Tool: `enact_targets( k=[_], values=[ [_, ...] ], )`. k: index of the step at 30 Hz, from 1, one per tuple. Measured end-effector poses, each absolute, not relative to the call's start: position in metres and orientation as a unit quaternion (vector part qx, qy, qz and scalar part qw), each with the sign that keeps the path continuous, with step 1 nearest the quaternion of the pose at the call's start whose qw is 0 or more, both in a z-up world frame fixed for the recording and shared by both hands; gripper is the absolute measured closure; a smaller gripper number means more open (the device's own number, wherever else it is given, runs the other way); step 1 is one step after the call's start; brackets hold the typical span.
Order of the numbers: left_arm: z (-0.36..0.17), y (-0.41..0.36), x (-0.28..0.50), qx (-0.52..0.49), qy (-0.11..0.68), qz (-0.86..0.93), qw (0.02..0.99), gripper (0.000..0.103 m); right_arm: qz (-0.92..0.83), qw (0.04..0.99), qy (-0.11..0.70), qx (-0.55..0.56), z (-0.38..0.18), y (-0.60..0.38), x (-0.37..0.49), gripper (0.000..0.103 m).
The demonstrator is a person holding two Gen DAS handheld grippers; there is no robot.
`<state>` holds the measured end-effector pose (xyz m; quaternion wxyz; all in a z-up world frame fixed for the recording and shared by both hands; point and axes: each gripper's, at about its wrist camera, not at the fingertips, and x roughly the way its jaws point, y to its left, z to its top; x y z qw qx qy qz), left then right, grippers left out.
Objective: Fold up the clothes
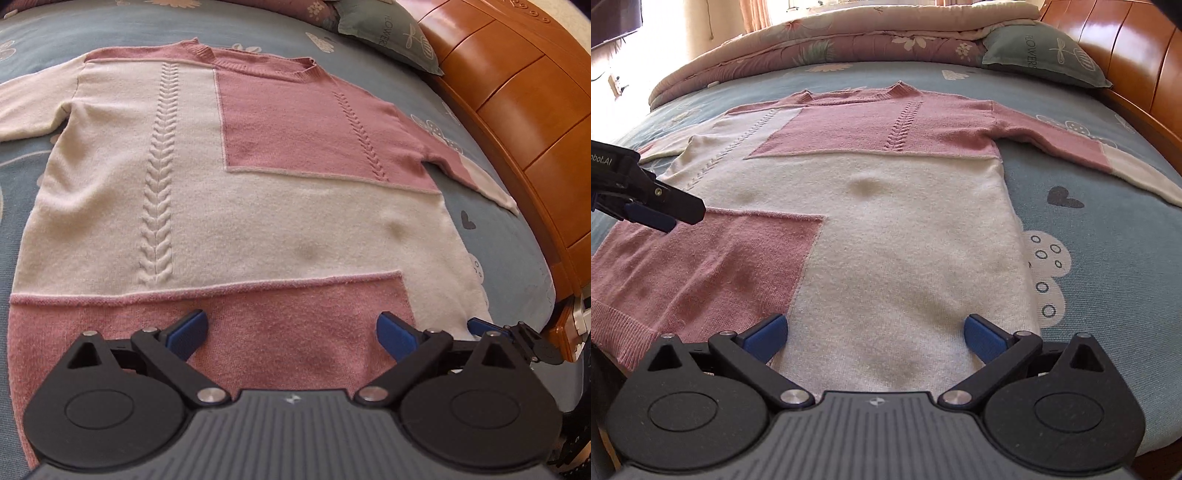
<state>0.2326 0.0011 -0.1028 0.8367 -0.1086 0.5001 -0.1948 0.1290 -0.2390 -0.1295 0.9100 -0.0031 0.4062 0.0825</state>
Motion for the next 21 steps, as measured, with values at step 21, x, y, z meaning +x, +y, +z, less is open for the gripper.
enact_targets(
  k=[21],
  values=[
    [-0.061, -0.003, 0.229, -0.078, 0.467, -0.166, 0.865, 0.003, 0.085, 0.912, 0.401, -0.010, -0.128, -0.238, 0.129, 0.000]
  ],
)
